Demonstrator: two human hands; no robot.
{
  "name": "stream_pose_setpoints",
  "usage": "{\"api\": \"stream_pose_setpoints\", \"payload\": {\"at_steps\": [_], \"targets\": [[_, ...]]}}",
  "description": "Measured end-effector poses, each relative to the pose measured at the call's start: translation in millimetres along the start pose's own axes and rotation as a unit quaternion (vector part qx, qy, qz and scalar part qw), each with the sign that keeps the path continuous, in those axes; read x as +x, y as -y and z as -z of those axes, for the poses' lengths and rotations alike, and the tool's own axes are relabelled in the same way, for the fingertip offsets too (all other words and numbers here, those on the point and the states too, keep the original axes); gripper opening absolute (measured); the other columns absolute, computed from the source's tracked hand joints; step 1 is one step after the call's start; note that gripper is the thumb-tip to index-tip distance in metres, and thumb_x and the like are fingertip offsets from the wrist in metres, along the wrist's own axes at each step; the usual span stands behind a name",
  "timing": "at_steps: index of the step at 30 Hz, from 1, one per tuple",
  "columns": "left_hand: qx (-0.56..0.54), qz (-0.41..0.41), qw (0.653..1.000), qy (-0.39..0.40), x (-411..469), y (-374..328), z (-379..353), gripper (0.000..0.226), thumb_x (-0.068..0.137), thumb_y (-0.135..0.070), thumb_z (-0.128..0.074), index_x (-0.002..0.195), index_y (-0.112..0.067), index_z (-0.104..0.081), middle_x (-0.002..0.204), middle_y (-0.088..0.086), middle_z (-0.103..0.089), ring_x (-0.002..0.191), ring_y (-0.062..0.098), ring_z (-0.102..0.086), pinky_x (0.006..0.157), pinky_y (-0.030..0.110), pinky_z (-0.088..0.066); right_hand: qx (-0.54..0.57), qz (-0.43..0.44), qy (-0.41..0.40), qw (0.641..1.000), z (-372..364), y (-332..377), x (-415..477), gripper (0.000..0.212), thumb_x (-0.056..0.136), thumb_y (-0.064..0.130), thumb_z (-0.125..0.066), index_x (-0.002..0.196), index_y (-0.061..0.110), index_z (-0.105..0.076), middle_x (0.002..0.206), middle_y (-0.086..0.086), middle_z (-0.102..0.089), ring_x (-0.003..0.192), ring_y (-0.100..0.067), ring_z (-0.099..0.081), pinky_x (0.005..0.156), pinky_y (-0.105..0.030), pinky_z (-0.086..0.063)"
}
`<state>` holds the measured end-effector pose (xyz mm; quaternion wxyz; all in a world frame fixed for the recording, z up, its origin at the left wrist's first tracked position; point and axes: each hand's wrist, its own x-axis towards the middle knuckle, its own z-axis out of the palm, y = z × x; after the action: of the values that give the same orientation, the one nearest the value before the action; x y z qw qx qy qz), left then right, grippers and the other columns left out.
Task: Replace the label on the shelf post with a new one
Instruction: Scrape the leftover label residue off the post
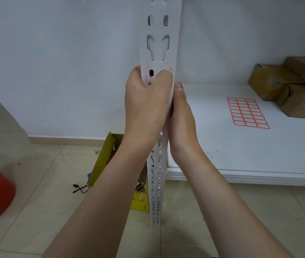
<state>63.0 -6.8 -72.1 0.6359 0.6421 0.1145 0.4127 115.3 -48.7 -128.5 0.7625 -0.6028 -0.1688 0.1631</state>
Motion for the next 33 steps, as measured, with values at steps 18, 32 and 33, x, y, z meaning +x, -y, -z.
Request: {"api": "stream_pose_setpoints", "payload": {"at_steps": [18,32,33], "targets": [[0.004,0.005,1.0,0.017,-0.2,4.1,5.0,0.006,0.1,-0.006,-0.051,0.098,-0.01,-0.054,0.078,-0.007,-0.057,0.069,0.007,-0.059,0.063,0.018,-0.049,0.001,0.001,0.004,1.0,-1.1,2.7,-3.2,0.091,0.077,0.082,-0.041,0.151,0.032,-0.06,0.152,0.005,-0.064,0.143,-0.014,-0.057,0.124,-0.049,-0.042],[0.034,-0.028,0.999,0.008,-0.8,2.5,2.4,0.003,0.08,-0.023,-0.049,0.08,-0.024,-0.047,0.064,-0.015,-0.047,0.055,0.001,-0.048,0.057,0.018,-0.043,0.003,-0.001,0.001,1.0,-1.9,0.8,-1.0,0.103,0.067,0.087,-0.041,0.152,0.033,-0.059,0.154,0.005,-0.062,0.145,-0.012,-0.055,0.125,-0.048,-0.04],[0.034,-0.028,0.999,0.008,-1.0,2.8,2.7,0.002,0.081,-0.023,-0.049,0.081,-0.023,-0.047,0.065,-0.015,-0.048,0.056,0.002,-0.049,0.057,0.017,-0.044,0.005,-0.001,0.002,1.0,-1.5,0.7,-0.8,0.102,0.067,0.087,-0.041,0.151,0.033,-0.059,0.153,0.005,-0.063,0.145,-0.012,-0.056,0.125,-0.048,-0.041]]}}
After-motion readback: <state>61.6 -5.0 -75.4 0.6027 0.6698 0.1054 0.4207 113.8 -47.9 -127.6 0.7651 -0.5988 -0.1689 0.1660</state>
